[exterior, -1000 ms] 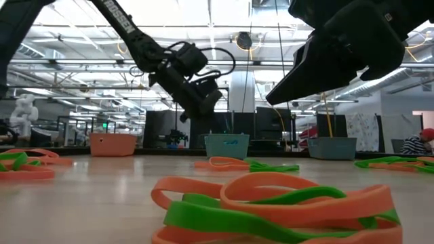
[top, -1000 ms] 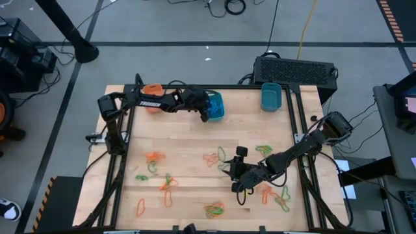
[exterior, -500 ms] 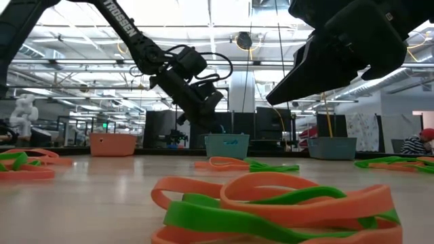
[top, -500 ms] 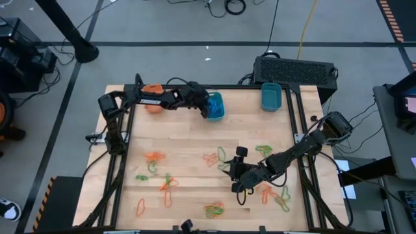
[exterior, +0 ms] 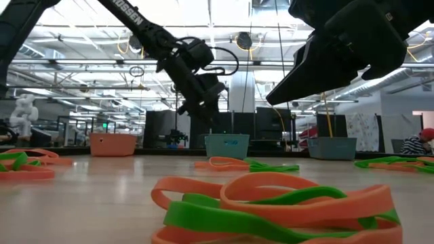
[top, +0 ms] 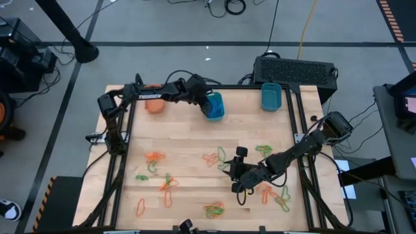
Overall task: Sort rubber bands into baskets
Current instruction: Put the orange rubber band into the orange bin
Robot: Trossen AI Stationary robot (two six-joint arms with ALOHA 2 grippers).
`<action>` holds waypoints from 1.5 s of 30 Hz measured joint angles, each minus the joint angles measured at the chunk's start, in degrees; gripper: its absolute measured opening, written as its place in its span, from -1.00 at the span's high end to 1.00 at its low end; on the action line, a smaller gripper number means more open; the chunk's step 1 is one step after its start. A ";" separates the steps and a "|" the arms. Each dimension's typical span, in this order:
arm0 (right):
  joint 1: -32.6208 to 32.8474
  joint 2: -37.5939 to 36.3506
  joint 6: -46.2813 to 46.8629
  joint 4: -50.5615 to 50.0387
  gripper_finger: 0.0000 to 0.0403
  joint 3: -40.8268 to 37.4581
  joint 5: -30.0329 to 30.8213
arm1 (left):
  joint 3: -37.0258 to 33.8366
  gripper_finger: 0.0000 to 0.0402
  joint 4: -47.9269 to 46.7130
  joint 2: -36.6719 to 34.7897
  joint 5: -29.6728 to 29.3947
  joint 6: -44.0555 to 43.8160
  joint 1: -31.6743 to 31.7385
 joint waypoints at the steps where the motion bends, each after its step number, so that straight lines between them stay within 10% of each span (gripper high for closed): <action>1: 0.00 0.00 0.06 0.00 0.22 0.00 0.00 | 0.89 0.01 -2.45 -0.30 0.00 0.02 0.00; 12: -0.41 -0.02 -4.51 2.65 0.22 0.00 0.22 | 0.66 0.01 -21.85 -9.98 0.74 -0.20 -10.68; 31: -0.50 -0.11 -6.58 10.36 0.22 0.02 -0.40 | -16.49 0.01 -22.43 -28.72 -25.29 -18.56 -50.81; 45: -1.31 -0.09 -4.18 11.16 0.22 0.02 -2.73 | -38.28 0.01 24.93 -25.79 -33.93 -13.62 -51.94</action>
